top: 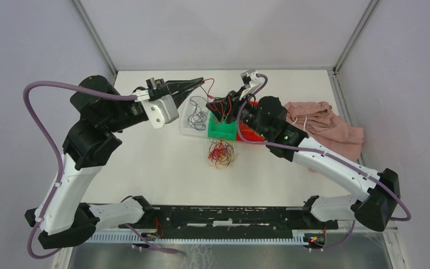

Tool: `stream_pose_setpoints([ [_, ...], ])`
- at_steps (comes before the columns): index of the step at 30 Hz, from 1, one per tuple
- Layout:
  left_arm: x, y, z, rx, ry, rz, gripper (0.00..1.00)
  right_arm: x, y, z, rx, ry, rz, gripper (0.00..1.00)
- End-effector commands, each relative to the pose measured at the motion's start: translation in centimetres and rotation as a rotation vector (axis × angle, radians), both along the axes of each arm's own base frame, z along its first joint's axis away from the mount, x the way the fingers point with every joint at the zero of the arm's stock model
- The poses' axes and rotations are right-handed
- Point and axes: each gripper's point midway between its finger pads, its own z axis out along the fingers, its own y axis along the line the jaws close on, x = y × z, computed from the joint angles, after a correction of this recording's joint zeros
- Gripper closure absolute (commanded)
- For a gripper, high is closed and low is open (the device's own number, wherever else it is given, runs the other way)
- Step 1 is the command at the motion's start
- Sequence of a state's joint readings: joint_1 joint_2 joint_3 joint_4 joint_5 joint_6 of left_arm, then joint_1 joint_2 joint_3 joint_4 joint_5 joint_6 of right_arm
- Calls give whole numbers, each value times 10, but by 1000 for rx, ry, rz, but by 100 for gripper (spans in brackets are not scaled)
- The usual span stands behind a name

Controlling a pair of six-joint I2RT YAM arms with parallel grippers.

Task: Untangle the cables
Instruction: Untie the cable.

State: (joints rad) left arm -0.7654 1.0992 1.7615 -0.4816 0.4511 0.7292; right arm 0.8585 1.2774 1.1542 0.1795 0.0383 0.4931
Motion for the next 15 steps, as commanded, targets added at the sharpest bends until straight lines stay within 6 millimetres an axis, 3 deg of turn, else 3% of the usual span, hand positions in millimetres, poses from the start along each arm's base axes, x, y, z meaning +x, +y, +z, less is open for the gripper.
stream_pose_setpoints([
  [1,-14,4,23,-57,-17,-36,97,9,-1,-5,81,50,-17,56],
  [15,-18,8,55,-105,-66,-40,97,9,-2,-93,27,211,-22,57],
])
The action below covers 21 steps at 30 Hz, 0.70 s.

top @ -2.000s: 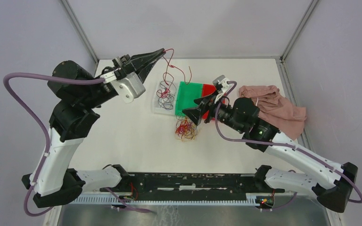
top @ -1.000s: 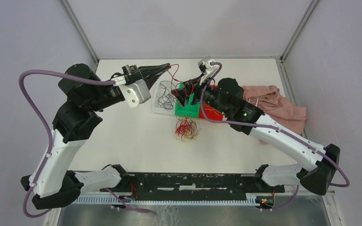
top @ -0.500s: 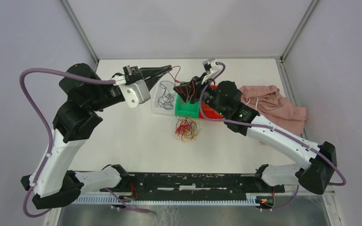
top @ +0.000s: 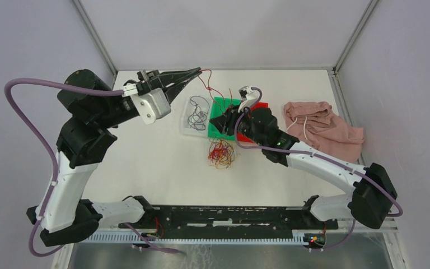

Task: Untangle the cables
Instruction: Untie the cable.

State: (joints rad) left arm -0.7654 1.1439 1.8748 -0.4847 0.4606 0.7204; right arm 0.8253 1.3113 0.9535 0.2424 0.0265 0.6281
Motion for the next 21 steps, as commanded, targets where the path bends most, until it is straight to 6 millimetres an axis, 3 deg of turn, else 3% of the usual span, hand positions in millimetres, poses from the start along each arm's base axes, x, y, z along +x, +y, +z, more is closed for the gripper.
stream_pose_setpoints([
  [1,-13,5,26,-60,-29,-30,97,2,2,1,62,3,-3,57],
  [10,-14,10,36,-73,-58,-13,97,5,-6,-23,55,53,-17,57],
  [21,-13,17,53,-90,-122,23,97,8,-17,-83,28,165,-27,55],
])
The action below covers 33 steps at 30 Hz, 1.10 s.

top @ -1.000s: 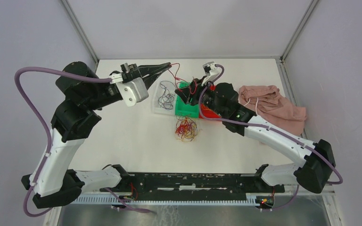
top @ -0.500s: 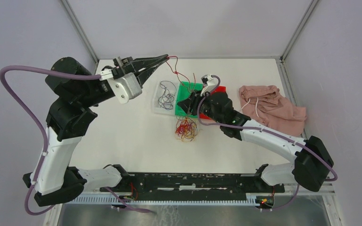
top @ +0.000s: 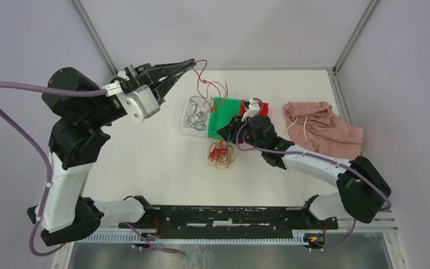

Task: Untangle the cables
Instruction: Untie the cable, then move the cable to the center of the board.

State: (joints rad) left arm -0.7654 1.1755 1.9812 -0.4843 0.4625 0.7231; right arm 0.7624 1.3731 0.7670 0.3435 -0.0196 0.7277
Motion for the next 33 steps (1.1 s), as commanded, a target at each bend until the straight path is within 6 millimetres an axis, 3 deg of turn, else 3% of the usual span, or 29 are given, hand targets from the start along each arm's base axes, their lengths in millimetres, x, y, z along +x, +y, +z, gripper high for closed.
stream_pose_setpoints([
  [1,-4,9,20,-38,-63,29,97,3,1,6,56,-15,6,54],
  [8,8,2,-6,18,-35,47,97,-1,-5,1,17,-25,16,48],
  [13,19,-8,-34,64,16,48,97,12,6,-1,-43,-38,44,45],
  [17,36,-14,-59,94,57,87,97,25,14,-26,-147,-34,66,45],
  [22,73,-12,-86,87,87,240,97,34,11,-72,-298,12,58,44],
  [27,115,0,-107,46,119,450,97,28,13,-108,-375,46,75,44],
  [33,132,-2,-122,43,155,509,97,0,19,-128,-396,63,132,46],
])
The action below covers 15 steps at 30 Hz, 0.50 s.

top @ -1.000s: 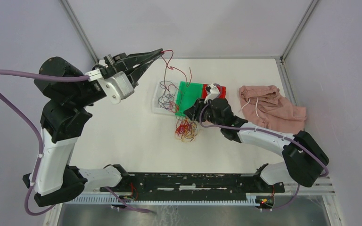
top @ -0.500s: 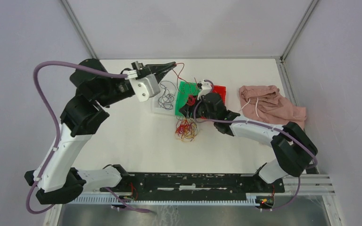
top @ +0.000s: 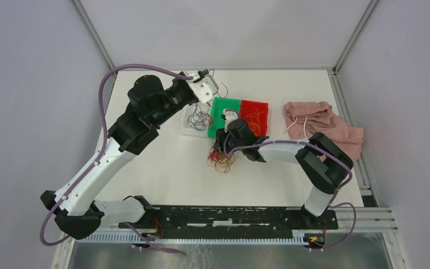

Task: Untangle the cables
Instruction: Move the cable to the center of the board.

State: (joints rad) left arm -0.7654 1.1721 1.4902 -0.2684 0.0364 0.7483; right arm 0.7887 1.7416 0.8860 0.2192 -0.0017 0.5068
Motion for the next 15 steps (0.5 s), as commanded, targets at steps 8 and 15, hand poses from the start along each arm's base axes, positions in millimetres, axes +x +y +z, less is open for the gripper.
stream_pose_setpoints([
  [8,25,-6,-3,-48,-45,77,97,-43,-2,23,151,-26,40,47],
  [15,50,-20,-34,-13,5,119,97,-48,-22,75,223,-84,-31,29],
])
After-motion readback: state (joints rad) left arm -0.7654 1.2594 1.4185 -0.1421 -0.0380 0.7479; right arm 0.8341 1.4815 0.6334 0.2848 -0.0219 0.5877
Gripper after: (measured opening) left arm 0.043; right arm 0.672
